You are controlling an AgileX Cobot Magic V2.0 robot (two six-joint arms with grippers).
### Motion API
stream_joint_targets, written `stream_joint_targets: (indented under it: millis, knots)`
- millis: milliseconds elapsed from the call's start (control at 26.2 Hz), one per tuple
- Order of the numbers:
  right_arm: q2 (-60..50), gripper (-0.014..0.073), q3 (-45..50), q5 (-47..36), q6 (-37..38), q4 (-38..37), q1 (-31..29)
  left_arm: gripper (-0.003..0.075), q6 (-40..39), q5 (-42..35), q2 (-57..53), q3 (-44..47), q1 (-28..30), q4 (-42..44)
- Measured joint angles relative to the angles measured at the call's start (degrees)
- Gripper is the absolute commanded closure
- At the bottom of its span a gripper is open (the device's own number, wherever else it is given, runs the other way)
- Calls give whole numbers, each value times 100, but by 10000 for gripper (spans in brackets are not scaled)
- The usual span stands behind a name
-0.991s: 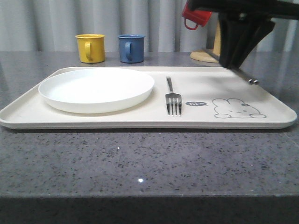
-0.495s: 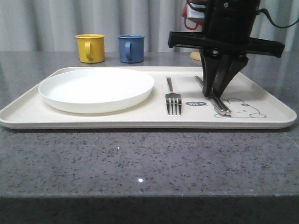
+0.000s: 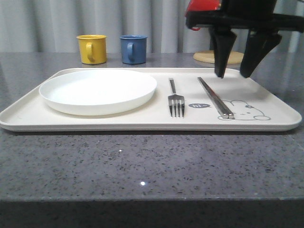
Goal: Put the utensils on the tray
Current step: 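Lower the chopsticks onto the tray beside the fork and release, then grasp the spoon on the table with the right gripper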
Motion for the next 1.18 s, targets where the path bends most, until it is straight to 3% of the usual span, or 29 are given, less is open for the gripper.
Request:
stream_joint_targets:
  millis: [419,648,953,1029,1181]
  knots:
    - [-164,213,0,451,-1358,-128,-2119,739,0,0,0,0,0,0]
    - [78,213,0,451,-1682,-128,-2587,739,0,0,0,0,0,0]
    - [625,218,0,351,-1805,-108,-2625,739,0,0,0,0,0,0]
    - [715,276,0,351,-1819,-94,-2625,739,0,0,0,0,0,0]
    - [754,483,0,338,-1818,-83,-2625,739,0,0,0,0,0,0]
